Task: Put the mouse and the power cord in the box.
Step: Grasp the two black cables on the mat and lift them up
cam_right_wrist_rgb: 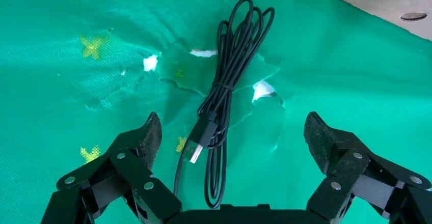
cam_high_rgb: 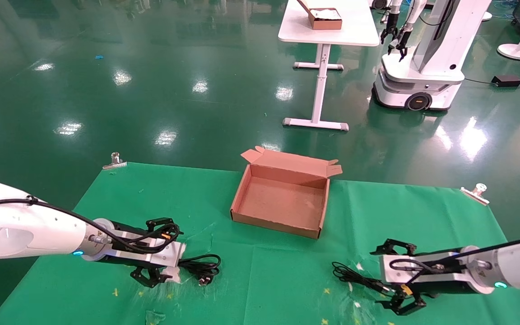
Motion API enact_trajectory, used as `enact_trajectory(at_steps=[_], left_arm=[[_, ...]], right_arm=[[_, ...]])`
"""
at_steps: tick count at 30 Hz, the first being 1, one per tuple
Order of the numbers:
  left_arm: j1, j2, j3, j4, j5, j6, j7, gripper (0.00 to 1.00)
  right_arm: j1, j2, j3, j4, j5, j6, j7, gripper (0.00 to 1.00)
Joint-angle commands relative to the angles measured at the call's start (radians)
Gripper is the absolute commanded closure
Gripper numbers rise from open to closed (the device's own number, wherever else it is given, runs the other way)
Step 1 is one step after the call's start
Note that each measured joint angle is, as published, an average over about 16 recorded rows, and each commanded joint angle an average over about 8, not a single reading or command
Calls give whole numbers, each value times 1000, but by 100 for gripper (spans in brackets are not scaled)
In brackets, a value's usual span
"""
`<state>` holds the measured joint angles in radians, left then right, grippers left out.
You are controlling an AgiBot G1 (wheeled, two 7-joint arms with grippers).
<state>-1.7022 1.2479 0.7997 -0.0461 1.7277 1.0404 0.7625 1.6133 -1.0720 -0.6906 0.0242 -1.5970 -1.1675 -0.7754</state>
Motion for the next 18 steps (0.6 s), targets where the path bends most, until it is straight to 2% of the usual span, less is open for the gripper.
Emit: enact_trajectory(at_steps=[1, 18], left_arm=[[-2, 3, 2, 6, 4, -8, 8, 100], [0, -1, 0, -2, 0, -1, 2, 100]], right_arm=[[1, -4, -1, -7, -2, 4, -4, 100], [0, 1, 0, 2, 0, 0, -1, 100]])
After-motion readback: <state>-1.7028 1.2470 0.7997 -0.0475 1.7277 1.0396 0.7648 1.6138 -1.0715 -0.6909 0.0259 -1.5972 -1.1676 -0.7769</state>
